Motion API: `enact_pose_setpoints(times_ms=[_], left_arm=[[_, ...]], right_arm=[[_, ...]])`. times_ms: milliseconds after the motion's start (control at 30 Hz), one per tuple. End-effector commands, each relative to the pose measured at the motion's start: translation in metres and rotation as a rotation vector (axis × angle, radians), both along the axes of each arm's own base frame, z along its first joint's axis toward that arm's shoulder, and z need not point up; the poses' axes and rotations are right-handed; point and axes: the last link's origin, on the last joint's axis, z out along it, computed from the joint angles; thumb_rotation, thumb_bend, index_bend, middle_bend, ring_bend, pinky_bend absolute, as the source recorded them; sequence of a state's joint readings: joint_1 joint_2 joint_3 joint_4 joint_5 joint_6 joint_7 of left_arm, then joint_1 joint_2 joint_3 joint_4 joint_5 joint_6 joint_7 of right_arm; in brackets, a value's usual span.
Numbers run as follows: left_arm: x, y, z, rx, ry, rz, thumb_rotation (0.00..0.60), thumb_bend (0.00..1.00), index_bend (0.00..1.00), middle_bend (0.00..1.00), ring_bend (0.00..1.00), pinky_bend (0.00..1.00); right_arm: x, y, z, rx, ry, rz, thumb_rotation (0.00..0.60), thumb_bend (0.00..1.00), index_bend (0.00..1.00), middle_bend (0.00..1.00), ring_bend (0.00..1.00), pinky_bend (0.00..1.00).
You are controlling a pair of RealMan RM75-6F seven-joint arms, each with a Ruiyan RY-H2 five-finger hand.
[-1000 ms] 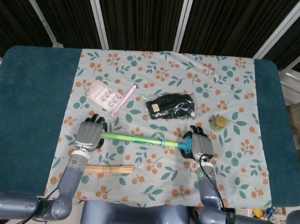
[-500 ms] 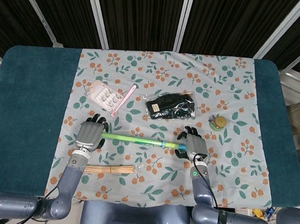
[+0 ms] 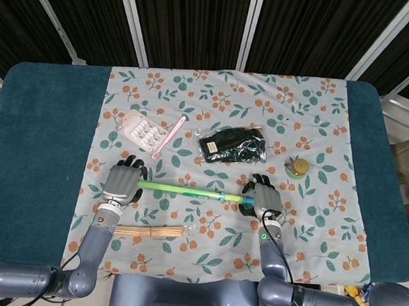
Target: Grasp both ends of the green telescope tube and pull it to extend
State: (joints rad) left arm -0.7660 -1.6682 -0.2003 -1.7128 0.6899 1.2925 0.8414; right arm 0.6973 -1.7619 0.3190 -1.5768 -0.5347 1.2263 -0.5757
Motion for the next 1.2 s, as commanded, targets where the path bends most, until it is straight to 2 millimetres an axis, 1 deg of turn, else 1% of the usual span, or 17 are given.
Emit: enact_pose_setpoints(times_ms=[33,300,633,933,1033,1200], left_arm=[[0.0,0.0,0.0,-0.001,-0.002,0.002,0.6,0.42,0.55,0.23,0.1,0.24],[-0.002,0.001,0.0,-0.009,-0.004,0.006,0.6,0.42,0.55,0.23,0.1,0.24],[-0.003,0.001,0.001,-0.009,-0.01,0.015,0.6,0.42,0.55,0.23,0.1,0.24],[-0.003,0.0,0.002,-0.005,-0.017,0.016,0.6,0.42,0.55,0.23,0.1,0.24],[-0.005,-0.001,0.003,-0.002,-0.014,0.017,0.6,0.42,0.55,0.23,0.1,0.24],[-0.006,-0.001,0.006,0.007,-0.011,0.018,0.6,0.42,0.55,0.23,0.1,0.24]], right_arm=[[0.0,0.0,-0.001,-0.001,-0.002,-0.004,0.6,0.24,0.44,0.09,0.02,0.16],[-0.007,0.0,-0.003,0.003,0.008,-0.027,0.6,0.25,0.47,0.1,0.02,0.16],[-0.01,0.001,-0.003,-0.003,0.006,-0.04,0.6,0.35,0.57,0.11,0.02,0.16],[-0.011,0.003,0.002,-0.017,0.012,-0.026,0.6,0.36,0.62,0.12,0.02,0.16],[-0.013,0.003,0.006,-0.03,0.016,-0.025,0.6,0.36,0.64,0.12,0.02,0.16],[-0.019,0.001,0.014,-0.054,0.031,-0.028,0.6,0.36,0.65,0.12,0.02,0.16]])
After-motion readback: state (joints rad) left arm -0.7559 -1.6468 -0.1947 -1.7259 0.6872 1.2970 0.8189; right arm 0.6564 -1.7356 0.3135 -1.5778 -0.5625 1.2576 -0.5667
